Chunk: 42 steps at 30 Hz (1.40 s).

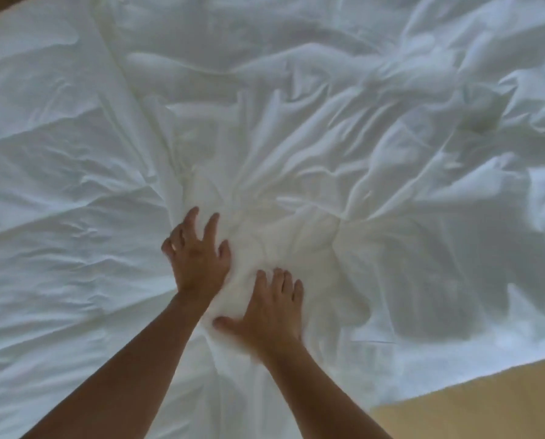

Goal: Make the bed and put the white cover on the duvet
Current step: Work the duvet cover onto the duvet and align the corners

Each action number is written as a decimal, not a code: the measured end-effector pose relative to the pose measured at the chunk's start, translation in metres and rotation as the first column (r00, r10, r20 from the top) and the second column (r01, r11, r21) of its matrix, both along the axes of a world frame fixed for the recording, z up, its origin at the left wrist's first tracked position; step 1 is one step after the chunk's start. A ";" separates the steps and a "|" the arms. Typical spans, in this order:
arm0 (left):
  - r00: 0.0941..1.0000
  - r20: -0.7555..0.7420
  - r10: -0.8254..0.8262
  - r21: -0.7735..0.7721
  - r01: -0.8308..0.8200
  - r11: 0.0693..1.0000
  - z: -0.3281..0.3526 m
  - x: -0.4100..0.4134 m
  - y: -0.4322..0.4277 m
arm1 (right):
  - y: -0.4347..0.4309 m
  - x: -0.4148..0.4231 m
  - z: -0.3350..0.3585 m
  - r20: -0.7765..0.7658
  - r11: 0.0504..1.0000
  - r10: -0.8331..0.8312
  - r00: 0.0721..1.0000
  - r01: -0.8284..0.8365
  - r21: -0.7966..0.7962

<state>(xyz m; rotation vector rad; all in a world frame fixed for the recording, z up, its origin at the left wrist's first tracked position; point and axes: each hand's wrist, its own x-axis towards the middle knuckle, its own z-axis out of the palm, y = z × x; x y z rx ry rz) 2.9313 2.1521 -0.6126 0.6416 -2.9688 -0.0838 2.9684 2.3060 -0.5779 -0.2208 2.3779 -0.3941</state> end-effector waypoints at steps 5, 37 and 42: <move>0.807 0.357 0.470 0.796 -0.526 0.299 0.015 0.047 0.016 | -0.020 0.109 -0.011 -0.199 0.992 -0.112 0.974 0.099 -0.076; 0.689 -0.007 -0.725 0.998 0.055 0.043 0.057 0.232 -0.046 | -0.108 0.222 -0.022 -0.432 0.002 -0.890 -0.146 0.946 -0.324; 0.588 -0.046 -0.808 0.996 0.087 0.007 0.052 0.230 -0.049 | -0.095 0.206 -0.032 -0.430 -0.060 -0.878 -0.210 0.940 -0.336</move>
